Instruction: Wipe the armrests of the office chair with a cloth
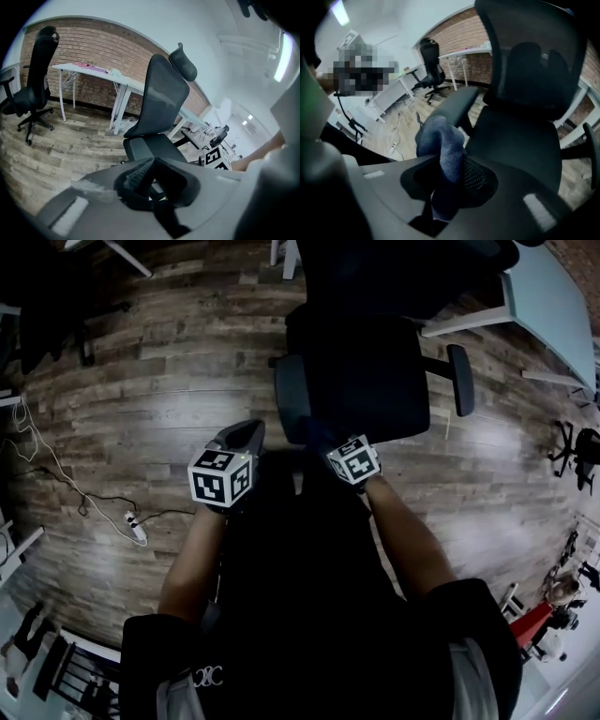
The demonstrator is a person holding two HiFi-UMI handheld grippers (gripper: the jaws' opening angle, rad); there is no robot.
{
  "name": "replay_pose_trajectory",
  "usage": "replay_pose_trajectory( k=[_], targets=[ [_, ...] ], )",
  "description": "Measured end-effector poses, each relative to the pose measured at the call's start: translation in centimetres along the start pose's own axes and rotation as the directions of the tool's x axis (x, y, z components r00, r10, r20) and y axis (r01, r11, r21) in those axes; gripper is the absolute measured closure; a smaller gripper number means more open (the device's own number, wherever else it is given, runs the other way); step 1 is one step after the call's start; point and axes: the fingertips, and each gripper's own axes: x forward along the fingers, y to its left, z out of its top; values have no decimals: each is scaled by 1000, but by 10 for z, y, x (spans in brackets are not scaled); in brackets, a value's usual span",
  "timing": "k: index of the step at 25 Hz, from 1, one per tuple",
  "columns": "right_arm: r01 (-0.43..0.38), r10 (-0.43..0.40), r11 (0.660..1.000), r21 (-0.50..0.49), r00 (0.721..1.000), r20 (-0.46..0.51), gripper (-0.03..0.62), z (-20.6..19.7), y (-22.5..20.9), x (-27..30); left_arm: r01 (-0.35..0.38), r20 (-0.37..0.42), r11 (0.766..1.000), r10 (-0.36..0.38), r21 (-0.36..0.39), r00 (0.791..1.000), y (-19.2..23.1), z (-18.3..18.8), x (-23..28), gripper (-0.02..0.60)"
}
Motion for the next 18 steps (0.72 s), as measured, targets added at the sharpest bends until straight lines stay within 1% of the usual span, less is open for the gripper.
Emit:
replay_pose_trajectory(
  k=[1,3,7,9,12,15,18],
  targets=[
    [25,-25,999,35,1000,4,503,-4,-12,-3,-5,-4,1000,5,8,1000,-4,0,4,575],
    [40,-42,997,59,999,26,503,-7,-32,-7,-25,-9,999,25,21,1000,-9,1,12,575],
    [13,-14,1000,15,995,97,503,9,-60,-4,-94,-45,995,95,24,994,-10,0,29,575],
    [-23,26,999,-27,992,124,503,21,-68,1,-127,-64,992,128,15,990,-10,-1,35,575],
    [-98,113,989,-108,983,145,503,42,-70,15,-185,-84,983,184,-12,979,-7,-4,41,575],
    [-174,201,971,-164,965,170,505,68,-67,34,-247,-110,969,243,-27,964,-3,-6,47,575],
    [-236,277,948,-214,942,189,505,85,-61,48,-272,-120,962,268,-23,956,-13,-8,51,575]
  ],
)
